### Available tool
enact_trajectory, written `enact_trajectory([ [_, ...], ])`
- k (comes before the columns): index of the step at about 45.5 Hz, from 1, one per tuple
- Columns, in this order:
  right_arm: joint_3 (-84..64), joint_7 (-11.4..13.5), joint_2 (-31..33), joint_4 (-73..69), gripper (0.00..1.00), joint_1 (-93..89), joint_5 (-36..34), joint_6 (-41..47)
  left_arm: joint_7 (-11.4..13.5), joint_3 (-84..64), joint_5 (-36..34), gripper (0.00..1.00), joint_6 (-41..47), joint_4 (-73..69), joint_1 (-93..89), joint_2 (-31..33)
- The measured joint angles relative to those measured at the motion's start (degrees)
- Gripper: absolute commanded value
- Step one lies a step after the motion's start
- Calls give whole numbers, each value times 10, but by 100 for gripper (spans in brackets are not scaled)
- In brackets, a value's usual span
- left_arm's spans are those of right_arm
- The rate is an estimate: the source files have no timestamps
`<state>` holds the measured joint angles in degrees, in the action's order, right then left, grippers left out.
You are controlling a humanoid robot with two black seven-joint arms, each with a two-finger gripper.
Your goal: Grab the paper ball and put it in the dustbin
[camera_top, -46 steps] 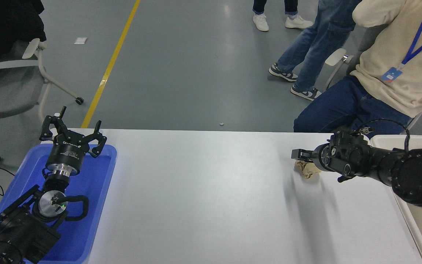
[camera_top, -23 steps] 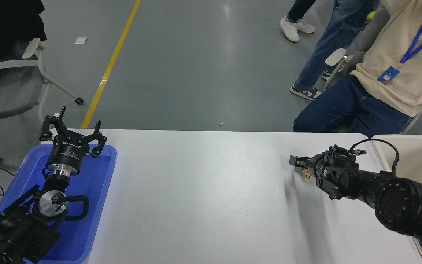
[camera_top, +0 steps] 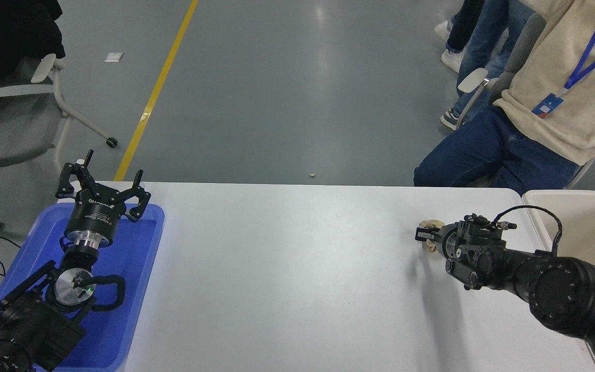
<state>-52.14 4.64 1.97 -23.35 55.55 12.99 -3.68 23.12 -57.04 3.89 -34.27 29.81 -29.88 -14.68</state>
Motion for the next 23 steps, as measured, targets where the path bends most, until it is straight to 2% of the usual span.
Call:
enact_trajectory([
  [11, 42, -1, 28, -79, 0, 33, -1, 1, 0, 0, 0, 100, 0, 0, 0, 0],
  [23, 35, -2, 107, -244, 0, 147, 6, 18, 0, 0, 0, 100, 0, 0, 0, 0],
])
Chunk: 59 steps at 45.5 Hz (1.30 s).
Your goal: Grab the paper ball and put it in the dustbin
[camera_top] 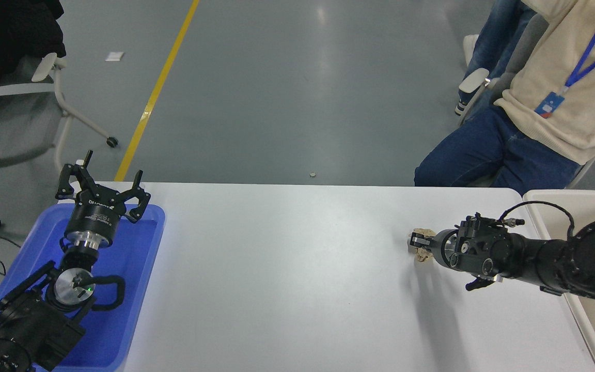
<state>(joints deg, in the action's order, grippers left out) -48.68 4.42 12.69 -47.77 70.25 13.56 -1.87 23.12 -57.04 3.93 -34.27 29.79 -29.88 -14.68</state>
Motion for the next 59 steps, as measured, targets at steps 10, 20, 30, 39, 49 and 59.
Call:
enact_trajectory([
  [10, -78, -1, 44, -142, 0, 138, 3, 83, 0, 0, 0, 100, 1, 0, 0, 0],
  [20, -140, -1, 83, -245, 0, 306, 4, 233, 0, 0, 0, 100, 1, 0, 0, 0],
  [30, -163, 3, 132, -291, 0, 448, 13, 374, 0, 1, -1, 100, 2, 0, 0, 0],
  [39, -168, 6, 174, -309, 0, 552, 31, 433, 0, 1, -1, 100, 2, 0, 0, 0],
  [49, -173, 10, 207, -321, 0, 629, 41, 455, 0, 1, 0, 100, 2, 0, 0, 0],
  [59, -176, 14, 232, -326, 0, 659, 64, 464, 0, 1, 0, 100, 2, 0, 0, 0],
])
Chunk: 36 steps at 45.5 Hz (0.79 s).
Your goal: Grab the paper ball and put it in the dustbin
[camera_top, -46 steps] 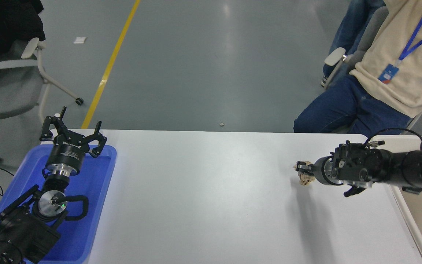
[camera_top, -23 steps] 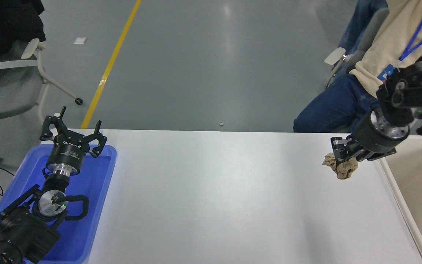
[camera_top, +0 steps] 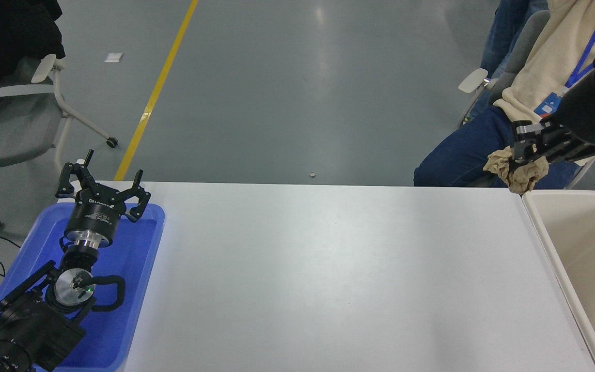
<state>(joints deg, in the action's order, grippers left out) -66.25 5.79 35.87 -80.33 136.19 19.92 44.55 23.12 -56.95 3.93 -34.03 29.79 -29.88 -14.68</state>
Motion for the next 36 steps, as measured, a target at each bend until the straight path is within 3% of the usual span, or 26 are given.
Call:
enact_trajectory([
  [21, -2, 2, 50, 3, 0, 13, 23, 4, 0, 0, 0, 100, -1, 0, 0, 0],
  [36, -2, 5, 145, 72, 0, -30, 67, 4, 0, 0, 0, 100, 0, 0, 0, 0],
])
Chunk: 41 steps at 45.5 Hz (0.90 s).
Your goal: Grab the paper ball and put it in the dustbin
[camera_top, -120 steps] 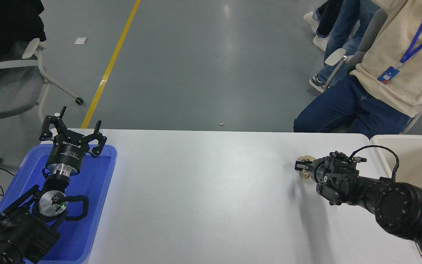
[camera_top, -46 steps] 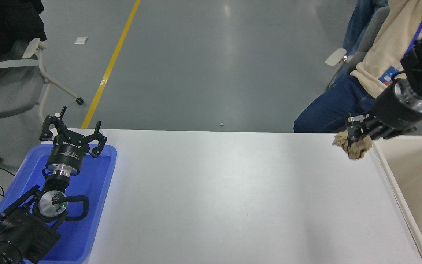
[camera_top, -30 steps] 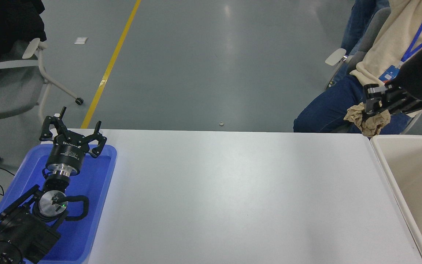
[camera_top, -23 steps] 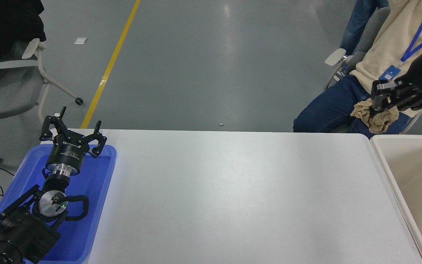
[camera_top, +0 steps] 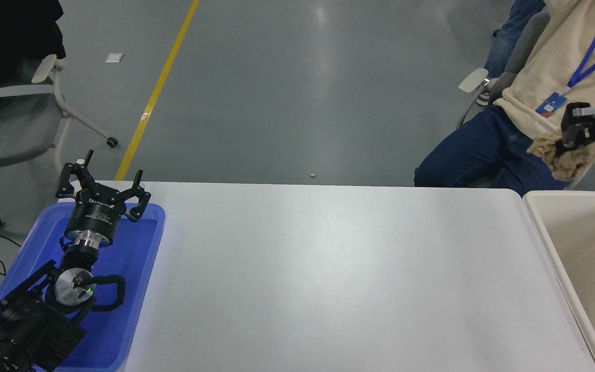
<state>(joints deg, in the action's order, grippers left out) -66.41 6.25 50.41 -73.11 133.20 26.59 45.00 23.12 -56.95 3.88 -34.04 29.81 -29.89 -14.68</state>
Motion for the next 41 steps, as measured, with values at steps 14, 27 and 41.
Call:
enact_trajectory([
  [14, 57, 2, 47, 181, 0, -203, 0, 0, 0, 0, 0, 100, 0, 0, 0, 0],
  [27, 261, 2, 7, 432, 0, -510, -12, 0, 0, -1, 1, 100, -1, 0, 0, 0],
  [41, 384, 1, -100, 677, 0, -723, -21, -2, 0, -1, 1, 100, -1, 0, 0, 0],
])
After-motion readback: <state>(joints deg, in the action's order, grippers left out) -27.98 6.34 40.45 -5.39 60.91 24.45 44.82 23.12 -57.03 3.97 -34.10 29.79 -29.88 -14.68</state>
